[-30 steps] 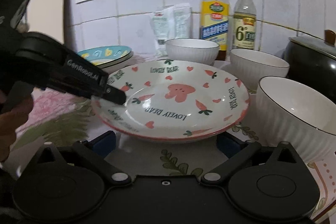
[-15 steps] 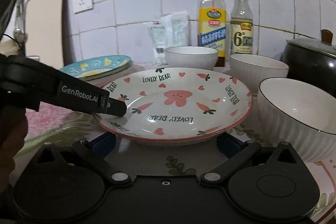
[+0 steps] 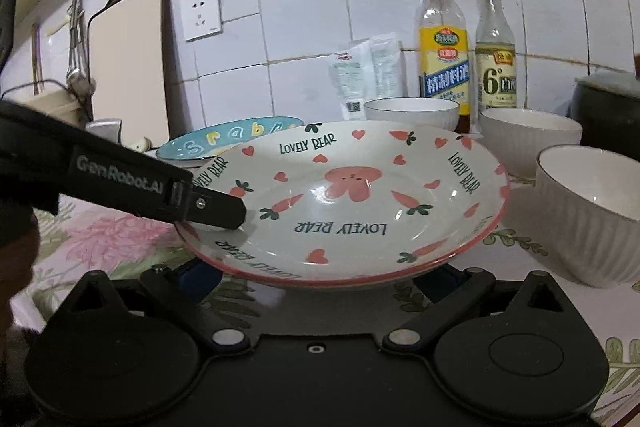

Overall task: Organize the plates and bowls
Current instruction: 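Lift the LOVELY BEAR plate and carry it toward the plate stack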

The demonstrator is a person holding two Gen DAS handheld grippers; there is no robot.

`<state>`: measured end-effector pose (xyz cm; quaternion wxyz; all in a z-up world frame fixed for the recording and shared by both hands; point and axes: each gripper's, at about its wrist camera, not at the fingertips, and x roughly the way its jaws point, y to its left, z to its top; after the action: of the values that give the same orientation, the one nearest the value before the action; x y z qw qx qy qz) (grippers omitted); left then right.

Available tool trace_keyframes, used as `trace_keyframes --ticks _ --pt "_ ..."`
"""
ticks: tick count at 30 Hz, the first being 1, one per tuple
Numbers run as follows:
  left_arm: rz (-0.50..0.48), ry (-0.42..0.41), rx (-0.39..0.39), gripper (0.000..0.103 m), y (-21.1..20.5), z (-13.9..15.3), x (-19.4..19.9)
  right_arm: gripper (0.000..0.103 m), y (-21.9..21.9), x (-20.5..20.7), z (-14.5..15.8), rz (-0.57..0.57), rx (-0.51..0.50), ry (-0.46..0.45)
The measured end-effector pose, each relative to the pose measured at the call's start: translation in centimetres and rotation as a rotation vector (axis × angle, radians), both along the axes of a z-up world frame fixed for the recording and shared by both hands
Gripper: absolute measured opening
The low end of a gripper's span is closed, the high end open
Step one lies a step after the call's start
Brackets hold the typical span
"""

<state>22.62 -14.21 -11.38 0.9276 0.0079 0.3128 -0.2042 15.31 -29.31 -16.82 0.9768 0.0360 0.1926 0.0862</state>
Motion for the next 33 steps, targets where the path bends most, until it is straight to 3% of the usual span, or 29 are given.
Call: trace_keyframes --ticks 7,22,33 --pt "0.029 0.018 -0.053 0.023 2.4 1.0 -1.0 0.095 1.6 -0.9 1.4 0.045 -0.065 -0.002" --pt "0.110 -0.039 -0.107 0.023 7.8 6.0 -4.1 0.095 6.0 -2.1 6.7 0.150 -0.142 -0.084" --pt "0.181 -0.019 -0.127 0.023 11.0 9.0 -0.6 0.095 8.7 1.4 9.8 0.233 -0.141 -0.099"
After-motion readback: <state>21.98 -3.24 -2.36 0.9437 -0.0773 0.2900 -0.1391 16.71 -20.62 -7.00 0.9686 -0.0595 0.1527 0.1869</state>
